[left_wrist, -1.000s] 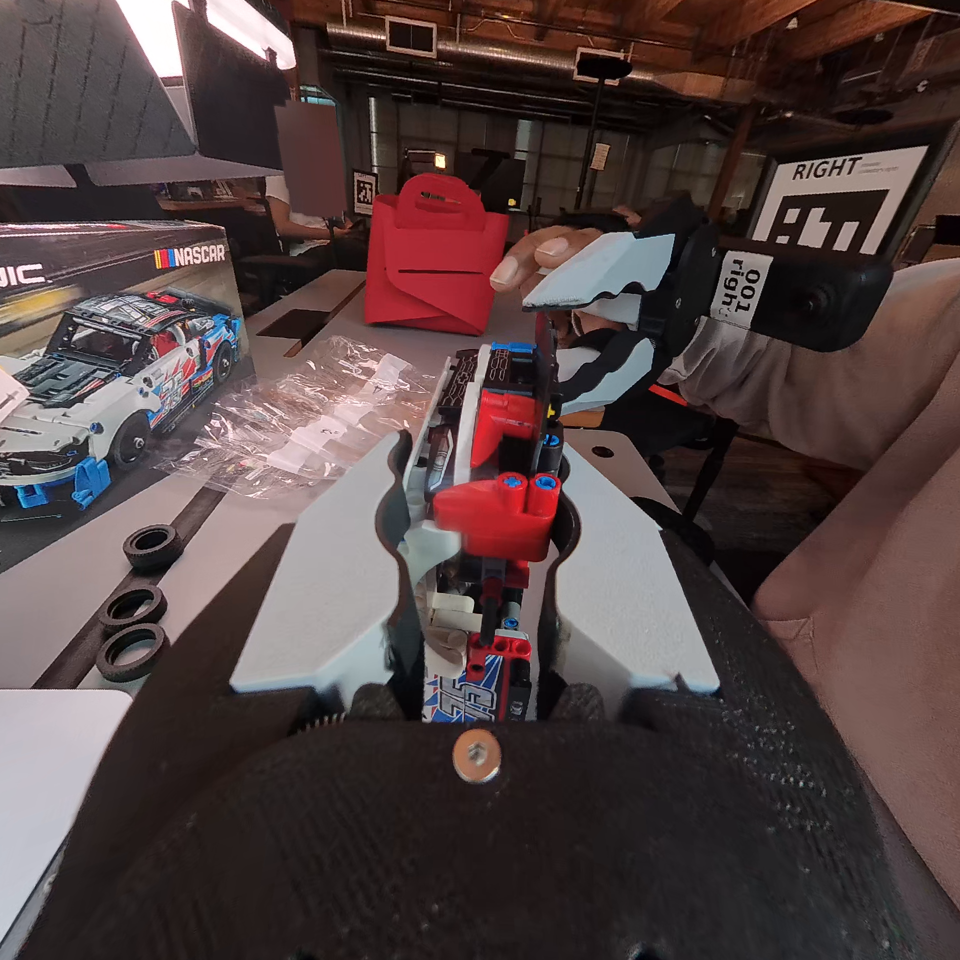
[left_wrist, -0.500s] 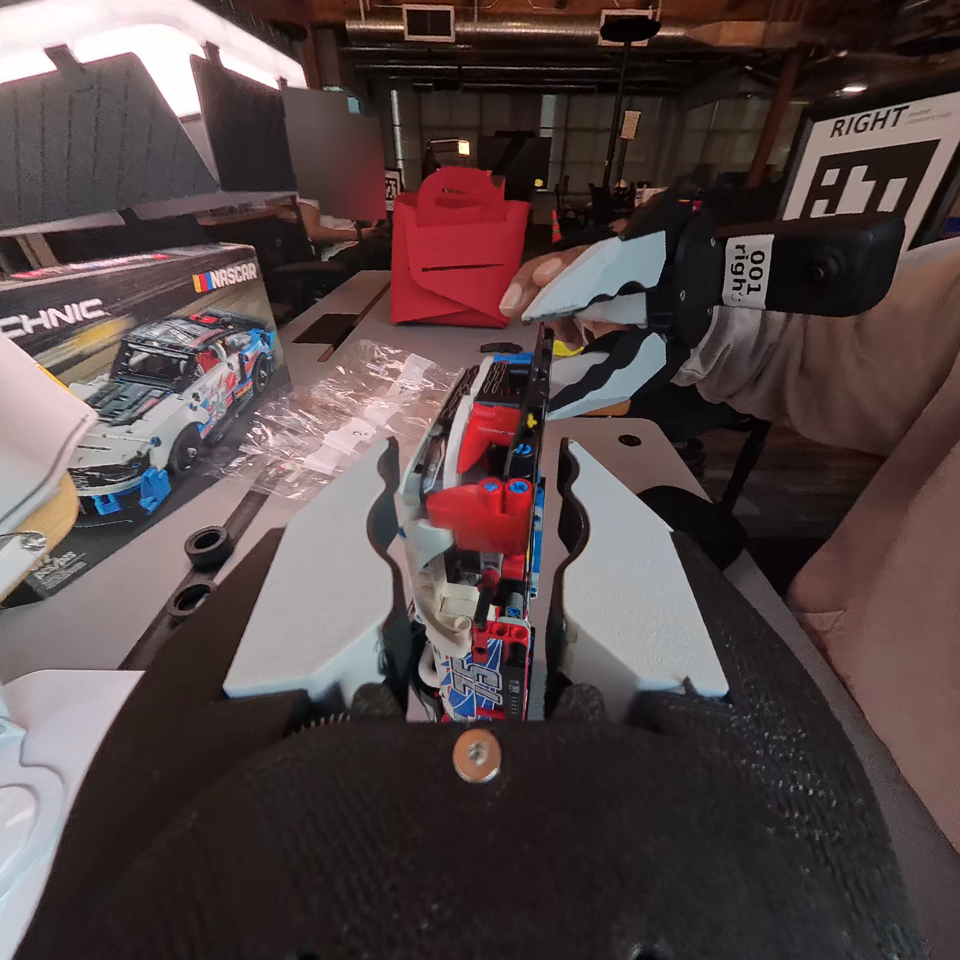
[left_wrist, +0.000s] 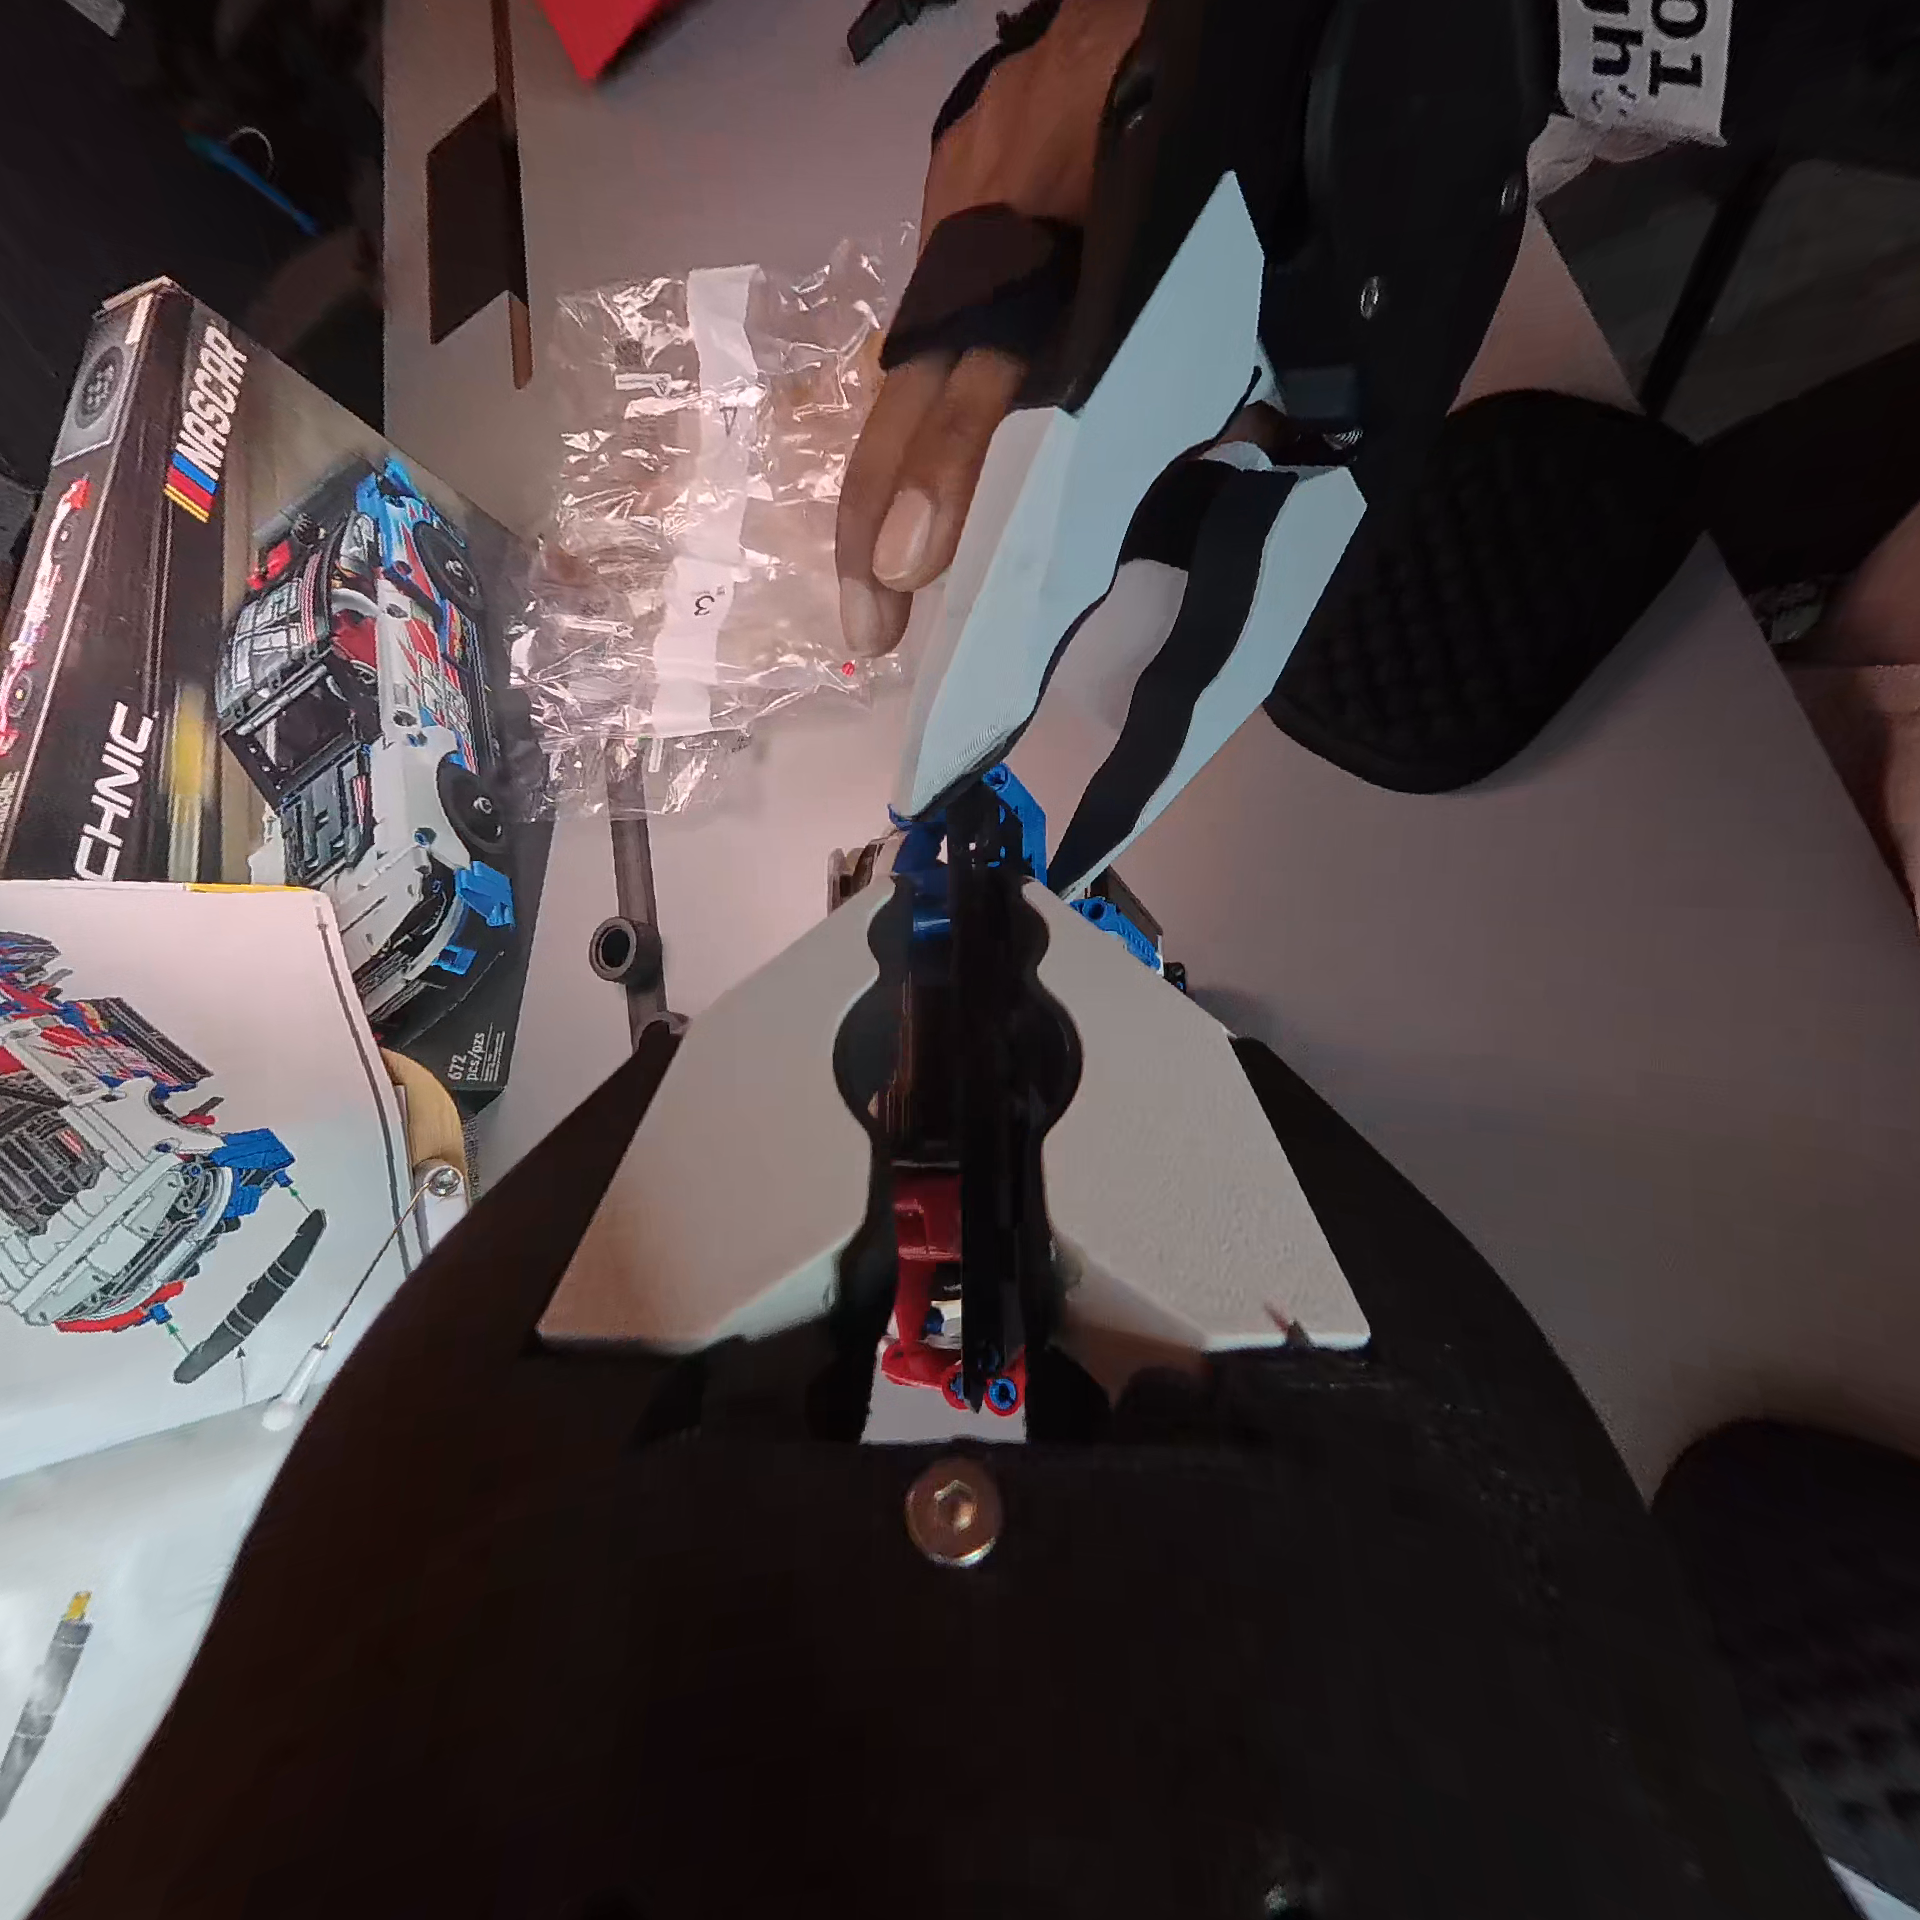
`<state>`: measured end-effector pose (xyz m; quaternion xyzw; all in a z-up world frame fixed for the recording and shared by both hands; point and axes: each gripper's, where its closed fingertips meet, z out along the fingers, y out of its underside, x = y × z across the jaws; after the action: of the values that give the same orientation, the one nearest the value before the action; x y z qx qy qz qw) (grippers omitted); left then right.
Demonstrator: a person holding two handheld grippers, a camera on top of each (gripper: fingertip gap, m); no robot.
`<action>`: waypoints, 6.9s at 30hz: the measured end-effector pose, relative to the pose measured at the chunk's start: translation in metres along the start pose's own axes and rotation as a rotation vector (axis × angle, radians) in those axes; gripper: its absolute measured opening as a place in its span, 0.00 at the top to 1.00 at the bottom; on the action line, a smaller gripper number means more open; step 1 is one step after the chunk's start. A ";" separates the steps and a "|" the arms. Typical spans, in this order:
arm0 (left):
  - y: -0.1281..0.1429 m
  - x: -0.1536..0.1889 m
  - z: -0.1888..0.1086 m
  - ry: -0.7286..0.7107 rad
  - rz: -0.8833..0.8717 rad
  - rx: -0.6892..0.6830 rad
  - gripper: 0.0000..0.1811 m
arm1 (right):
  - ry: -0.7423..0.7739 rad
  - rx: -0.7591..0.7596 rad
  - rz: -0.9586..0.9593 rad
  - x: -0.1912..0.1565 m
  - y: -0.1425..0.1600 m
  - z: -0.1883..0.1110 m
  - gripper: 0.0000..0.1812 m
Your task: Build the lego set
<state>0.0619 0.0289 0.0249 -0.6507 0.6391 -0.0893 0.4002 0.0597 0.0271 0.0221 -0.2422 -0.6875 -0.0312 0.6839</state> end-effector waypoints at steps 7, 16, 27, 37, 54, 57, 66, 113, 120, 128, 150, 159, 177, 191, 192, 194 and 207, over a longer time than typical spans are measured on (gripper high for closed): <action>0.000 -0.002 0.002 0.009 0.014 -0.042 0.93 | -0.019 0.143 0.537 0.019 0.001 -0.012 0.87; -0.003 0.001 0.003 0.033 -0.034 -0.071 0.93 | -0.040 0.187 0.794 0.007 0.009 -0.020 1.00; -0.009 -0.001 0.009 0.082 -0.068 -0.129 0.96 | -0.018 0.129 0.843 0.008 0.011 -0.013 1.00; -0.007 -0.008 0.012 0.116 -0.137 -0.212 0.97 | 0.025 0.078 0.682 0.013 0.012 -0.009 1.00; -0.010 0.000 0.012 0.157 -0.147 -0.287 0.97 | -0.044 0.145 0.973 0.002 0.020 -0.014 0.96; -0.009 0.000 0.012 0.156 -0.149 -0.302 0.97 | -0.044 0.136 0.919 0.002 0.019 -0.013 0.96; -0.004 0.001 0.011 0.204 -0.159 -0.405 0.97 | -0.060 0.109 0.838 0.001 0.018 -0.010 0.97; 0.071 0.016 -0.031 -0.048 -0.402 0.206 0.71 | 0.029 -0.029 -0.193 -0.004 0.002 0.023 0.81; 0.071 0.014 -0.032 0.028 -0.395 0.264 0.71 | -0.001 -0.039 -0.258 -0.006 -0.004 0.028 0.79; 0.071 0.009 -0.044 -0.112 -0.333 0.317 0.70 | -0.025 -0.060 -0.147 -0.004 -0.001 0.030 0.80; 0.076 0.012 -0.066 -0.453 -0.002 0.263 0.88 | -0.019 -0.052 -0.128 -0.003 0.000 0.030 0.80; 0.074 0.012 -0.061 -0.560 0.119 0.199 0.82 | 0.002 -0.074 -0.116 -0.005 -0.004 0.027 0.81; 0.069 0.032 -0.057 -0.371 -0.115 0.291 0.66 | 0.094 -0.124 -0.144 -0.013 -0.023 0.009 0.80; 0.072 0.091 -0.068 -0.255 -0.080 0.462 0.74 | -0.290 0.095 0.804 -0.123 -0.029 -0.031 0.48; 0.073 0.097 -0.069 -0.241 -0.084 0.486 0.74 | -0.287 0.094 0.790 -0.139 -0.027 -0.024 0.49; 0.075 0.109 -0.072 -0.209 -0.094 0.549 0.74 | -0.253 0.077 0.724 -0.159 -0.024 -0.004 0.52; 0.162 0.132 -0.047 -0.230 -0.790 0.592 0.56 | -0.013 -0.422 0.289 -0.166 0.021 0.007 0.72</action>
<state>-0.0688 -0.0874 -0.0990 -0.7069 0.2432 -0.3393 0.5710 0.0521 0.0005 -0.1432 -0.4753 -0.6284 -0.0745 0.6112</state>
